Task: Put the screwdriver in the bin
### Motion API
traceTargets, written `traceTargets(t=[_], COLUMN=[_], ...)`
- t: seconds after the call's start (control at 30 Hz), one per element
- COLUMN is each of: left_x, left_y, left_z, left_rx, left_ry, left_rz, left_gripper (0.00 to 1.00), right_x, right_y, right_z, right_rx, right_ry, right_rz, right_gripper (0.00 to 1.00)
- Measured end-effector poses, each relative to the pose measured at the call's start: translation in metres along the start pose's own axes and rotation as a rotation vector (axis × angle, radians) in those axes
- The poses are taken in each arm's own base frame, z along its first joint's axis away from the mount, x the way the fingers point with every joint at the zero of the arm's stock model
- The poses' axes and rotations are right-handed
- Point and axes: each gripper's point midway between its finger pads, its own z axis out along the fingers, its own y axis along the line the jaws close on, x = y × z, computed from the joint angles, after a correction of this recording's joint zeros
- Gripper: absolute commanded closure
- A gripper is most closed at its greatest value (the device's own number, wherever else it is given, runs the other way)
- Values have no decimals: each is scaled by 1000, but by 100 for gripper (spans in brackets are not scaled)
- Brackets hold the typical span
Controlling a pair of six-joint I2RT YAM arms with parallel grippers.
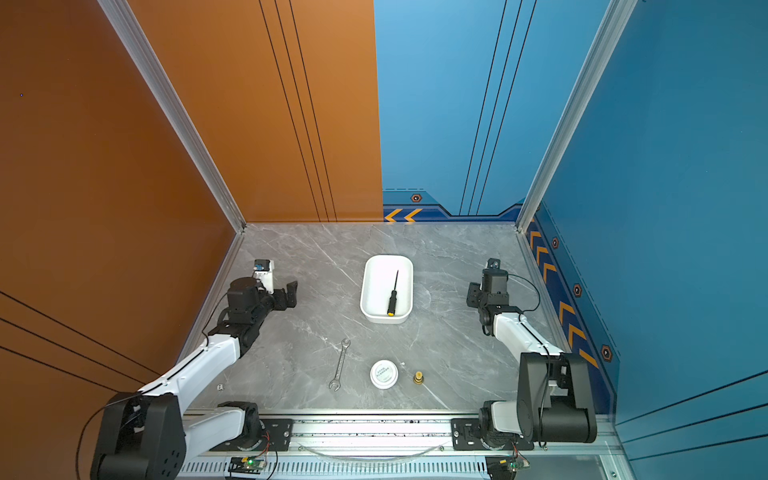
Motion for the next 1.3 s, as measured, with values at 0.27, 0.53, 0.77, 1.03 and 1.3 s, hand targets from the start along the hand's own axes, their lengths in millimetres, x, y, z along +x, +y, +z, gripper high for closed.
traceTargets(t=[0.27, 0.53, 0.77, 1.03, 1.3], left_x=[3, 14, 34, 63, 43], left_y=[14, 13, 11, 12, 15], left_z=[6, 23, 35, 47, 53], left_rx=[-29, -5, 13, 8, -15], left_ry=[-69, -80, -89, -49, -85], left_rz=[14, 14, 14, 12, 14], left_gripper=[2, 2, 2, 2, 2], right_x=[-7, 3, 13, 12, 4], right_y=[5, 5, 7, 10, 18], right_z=[14, 15, 12, 11, 10], right_rx=[-49, -70, -88, -91, -72], right_ry=[-133, -210, -299, -316, -339], right_rz=[9, 15, 12, -1, -35], right_gripper=[39, 38, 37, 20, 0])
